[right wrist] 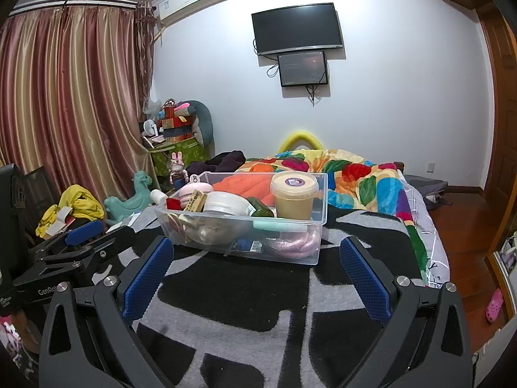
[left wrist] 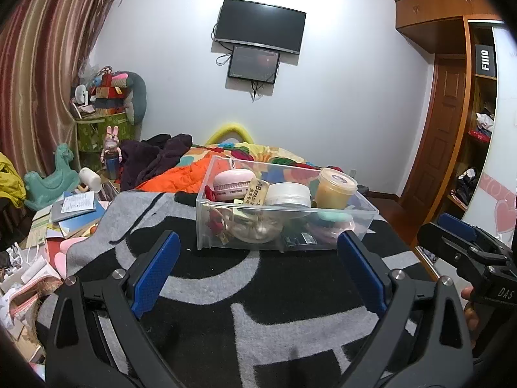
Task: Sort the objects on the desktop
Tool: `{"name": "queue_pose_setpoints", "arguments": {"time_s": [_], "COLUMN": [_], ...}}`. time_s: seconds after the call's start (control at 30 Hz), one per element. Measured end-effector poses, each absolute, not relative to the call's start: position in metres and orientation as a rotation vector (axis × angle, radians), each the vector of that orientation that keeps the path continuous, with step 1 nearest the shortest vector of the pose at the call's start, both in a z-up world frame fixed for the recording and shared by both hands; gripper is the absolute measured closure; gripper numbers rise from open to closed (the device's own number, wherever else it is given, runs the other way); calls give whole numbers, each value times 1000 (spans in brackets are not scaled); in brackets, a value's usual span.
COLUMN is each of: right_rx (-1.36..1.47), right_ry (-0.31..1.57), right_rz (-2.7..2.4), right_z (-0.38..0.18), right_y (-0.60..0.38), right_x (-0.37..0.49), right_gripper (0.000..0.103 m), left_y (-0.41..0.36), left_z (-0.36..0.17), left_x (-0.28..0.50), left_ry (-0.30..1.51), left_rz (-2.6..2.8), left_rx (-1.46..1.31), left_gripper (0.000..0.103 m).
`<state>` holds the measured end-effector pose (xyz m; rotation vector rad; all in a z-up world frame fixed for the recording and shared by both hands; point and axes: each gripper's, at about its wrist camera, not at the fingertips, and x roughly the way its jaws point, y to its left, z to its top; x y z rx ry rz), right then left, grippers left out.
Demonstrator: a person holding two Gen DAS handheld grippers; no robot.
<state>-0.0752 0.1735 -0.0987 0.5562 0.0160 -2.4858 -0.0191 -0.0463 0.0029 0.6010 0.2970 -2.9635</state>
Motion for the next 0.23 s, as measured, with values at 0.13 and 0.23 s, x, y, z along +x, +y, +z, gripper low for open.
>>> {"name": "queue_pose_setpoints", "arguments": {"time_s": [0.13, 0.23], "right_rx": [559, 562], "right_ry": [11, 12], "right_rz": [-2481, -2478], "right_z": [-98, -99], "right_y": [172, 172], "right_x": [-74, -74], "right_gripper": [0, 0], "left_y": [-44, -44], "left_z": [3, 2], "left_x": [-18, -19], "left_ry": [275, 264], "left_rz": [-2969, -2963], "left_rx": [586, 613], "left_gripper": [4, 4]}}
